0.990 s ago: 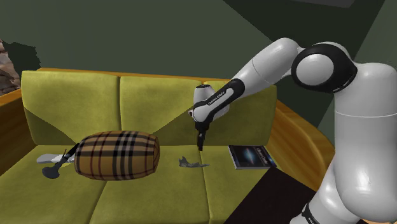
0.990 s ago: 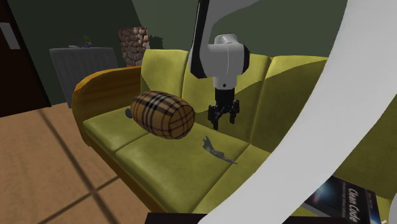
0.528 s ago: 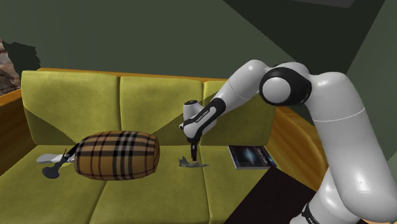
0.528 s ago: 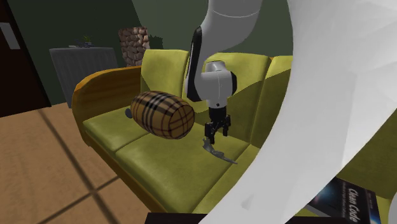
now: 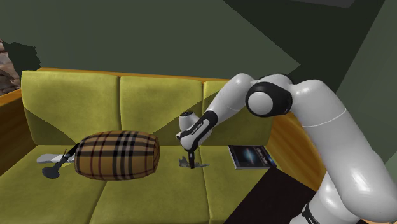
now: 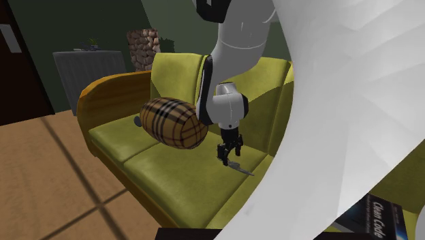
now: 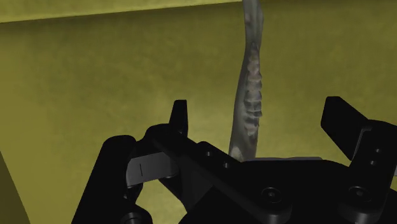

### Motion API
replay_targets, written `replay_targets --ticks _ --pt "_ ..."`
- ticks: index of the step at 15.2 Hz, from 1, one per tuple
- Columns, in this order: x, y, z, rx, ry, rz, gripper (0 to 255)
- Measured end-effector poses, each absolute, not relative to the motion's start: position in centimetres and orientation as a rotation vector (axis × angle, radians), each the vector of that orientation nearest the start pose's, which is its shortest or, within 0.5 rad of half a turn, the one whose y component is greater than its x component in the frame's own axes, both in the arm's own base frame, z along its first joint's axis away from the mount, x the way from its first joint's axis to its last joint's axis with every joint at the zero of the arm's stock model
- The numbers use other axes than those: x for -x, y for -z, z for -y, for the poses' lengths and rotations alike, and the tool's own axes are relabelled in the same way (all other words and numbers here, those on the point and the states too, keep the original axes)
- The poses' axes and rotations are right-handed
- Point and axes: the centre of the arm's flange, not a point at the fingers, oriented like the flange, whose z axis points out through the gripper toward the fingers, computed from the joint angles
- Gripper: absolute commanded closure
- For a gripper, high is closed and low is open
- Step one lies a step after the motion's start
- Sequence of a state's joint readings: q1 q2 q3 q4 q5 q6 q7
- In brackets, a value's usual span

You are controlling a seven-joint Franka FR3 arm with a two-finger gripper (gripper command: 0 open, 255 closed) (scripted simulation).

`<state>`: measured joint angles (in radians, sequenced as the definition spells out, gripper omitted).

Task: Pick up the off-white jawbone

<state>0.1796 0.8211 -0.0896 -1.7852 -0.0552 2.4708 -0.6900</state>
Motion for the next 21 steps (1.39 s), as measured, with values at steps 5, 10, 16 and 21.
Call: replay_targets --ticks 5,10,16,21 --pt "-62.5 -7.0 -5.8 2.903 -0.250 1.314 255" --pt "-62.5 -7.0 -5.8 2.903 -0.249 1.314 255" --pt "-62.5 -8.1 -5.8 2.903 -0.250 1.314 255" --pt "-62.5 -10.8 -5.9 2.903 -0.250 1.314 255"
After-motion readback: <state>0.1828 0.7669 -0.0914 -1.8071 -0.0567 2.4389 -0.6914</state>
